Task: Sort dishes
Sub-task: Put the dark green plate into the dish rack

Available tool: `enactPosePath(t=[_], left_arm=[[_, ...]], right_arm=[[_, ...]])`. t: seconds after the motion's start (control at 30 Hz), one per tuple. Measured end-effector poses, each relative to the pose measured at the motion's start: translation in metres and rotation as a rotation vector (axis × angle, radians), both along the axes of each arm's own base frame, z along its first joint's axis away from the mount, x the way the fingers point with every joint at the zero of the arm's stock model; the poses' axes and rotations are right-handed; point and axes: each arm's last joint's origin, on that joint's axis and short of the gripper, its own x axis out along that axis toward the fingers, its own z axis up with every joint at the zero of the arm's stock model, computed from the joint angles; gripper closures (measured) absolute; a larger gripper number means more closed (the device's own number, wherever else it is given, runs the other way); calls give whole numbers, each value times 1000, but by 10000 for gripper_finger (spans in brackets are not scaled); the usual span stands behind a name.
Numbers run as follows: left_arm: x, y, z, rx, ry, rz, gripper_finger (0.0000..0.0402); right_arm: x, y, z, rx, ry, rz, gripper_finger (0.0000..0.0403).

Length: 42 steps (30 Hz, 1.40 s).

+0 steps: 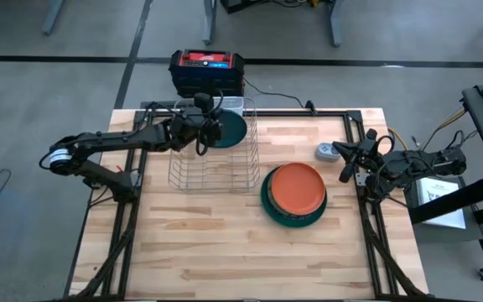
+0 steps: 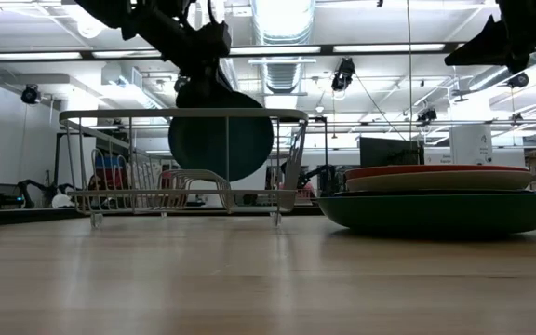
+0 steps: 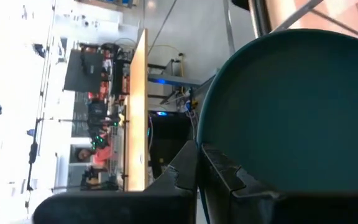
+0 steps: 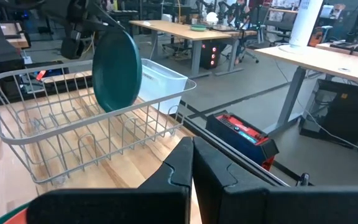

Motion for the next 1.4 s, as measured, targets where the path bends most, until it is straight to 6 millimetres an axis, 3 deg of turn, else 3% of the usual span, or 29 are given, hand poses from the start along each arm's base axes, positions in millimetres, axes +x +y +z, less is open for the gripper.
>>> enactPosePath(t=[0.73, 1.4], left_arm=[[-1, -1, -3, -65, -43, 19, 398], [0, -4, -7, -112, -58, 27, 239]], right_arm=[[0, 0, 0, 0, 0, -1, 403], [0, 0, 0, 1, -1, -1, 403]])
